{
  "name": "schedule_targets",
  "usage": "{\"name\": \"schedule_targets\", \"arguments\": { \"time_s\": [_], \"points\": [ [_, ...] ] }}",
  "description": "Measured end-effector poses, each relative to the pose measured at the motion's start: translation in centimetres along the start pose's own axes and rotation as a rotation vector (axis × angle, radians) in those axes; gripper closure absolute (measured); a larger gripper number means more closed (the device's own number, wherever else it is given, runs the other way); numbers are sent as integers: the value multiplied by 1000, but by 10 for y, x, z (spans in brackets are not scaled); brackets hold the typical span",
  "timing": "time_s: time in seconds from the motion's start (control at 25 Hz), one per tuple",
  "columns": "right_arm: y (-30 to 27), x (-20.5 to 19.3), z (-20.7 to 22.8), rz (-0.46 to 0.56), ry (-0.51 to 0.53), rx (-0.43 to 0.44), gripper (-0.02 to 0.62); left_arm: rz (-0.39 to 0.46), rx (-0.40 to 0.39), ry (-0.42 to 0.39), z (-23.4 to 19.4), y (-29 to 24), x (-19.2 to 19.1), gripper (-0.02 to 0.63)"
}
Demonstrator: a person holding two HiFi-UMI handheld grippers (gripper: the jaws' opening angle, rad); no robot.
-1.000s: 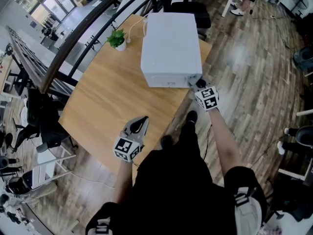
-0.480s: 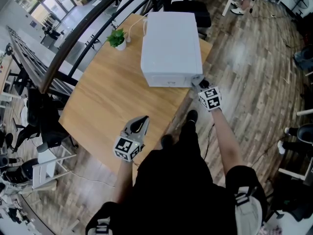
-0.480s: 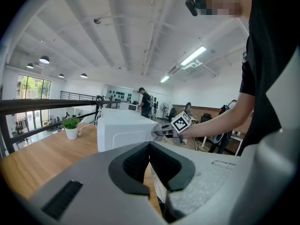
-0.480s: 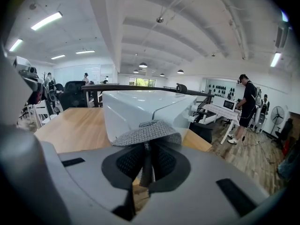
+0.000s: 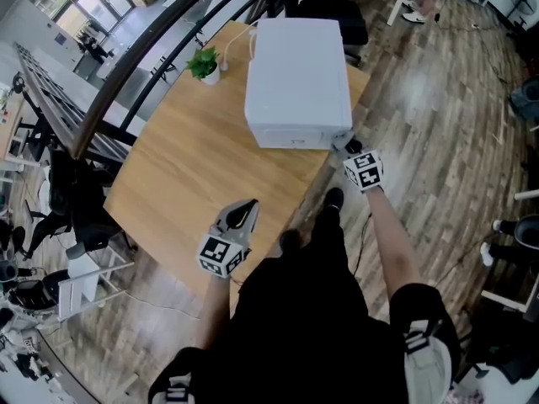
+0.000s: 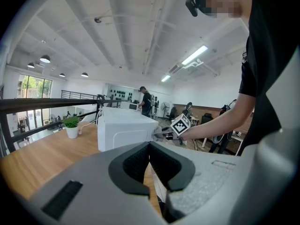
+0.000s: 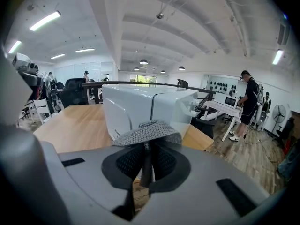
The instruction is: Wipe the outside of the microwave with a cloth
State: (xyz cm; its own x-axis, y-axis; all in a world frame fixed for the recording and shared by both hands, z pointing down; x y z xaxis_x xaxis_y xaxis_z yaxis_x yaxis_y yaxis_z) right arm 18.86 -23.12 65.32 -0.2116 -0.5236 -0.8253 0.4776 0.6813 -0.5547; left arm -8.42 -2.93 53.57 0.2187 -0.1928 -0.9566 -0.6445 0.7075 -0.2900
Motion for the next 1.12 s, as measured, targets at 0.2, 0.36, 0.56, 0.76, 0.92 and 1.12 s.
{"name": "schedule_targets", "arguments": {
  "time_s": [0.2,0.36,0.56,0.76,0.92,1.12],
  "points": [
    [-3,-2,1,-4,9,2,577,1,3,-4,0,-1,1,604],
    [-4,-4,-1,-19,6,8,577,-8,6,10,0,-2,0,604],
    [-6,-6,-4,-24,6,10,577,-3,9,4,-1,0,0,604],
    [-8,-6,-6,-31,7,14,577,-11,16,10,-3,2,-2,604],
    [-11,-6,-8,-25,10,13,577,-9,22,10,-4,4,-3,604],
    [-16,-7,-15,-29,5,25,577,-10,32,10,-5,8,-6,604]
  ]
}}
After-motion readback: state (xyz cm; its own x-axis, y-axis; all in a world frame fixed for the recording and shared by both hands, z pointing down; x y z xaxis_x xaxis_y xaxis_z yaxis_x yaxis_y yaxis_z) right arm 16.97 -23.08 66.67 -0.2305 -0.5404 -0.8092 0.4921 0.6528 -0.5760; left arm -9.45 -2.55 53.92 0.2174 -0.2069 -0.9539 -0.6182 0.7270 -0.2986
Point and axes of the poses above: the fingertips, and each gripper's own axes: y backward along the fingers, z to its right, x out of its top, the point moved 3 cm from there along y, backward along the fingers, and after that the axes turned 13 degrees about -y, right-handed, at the moved point
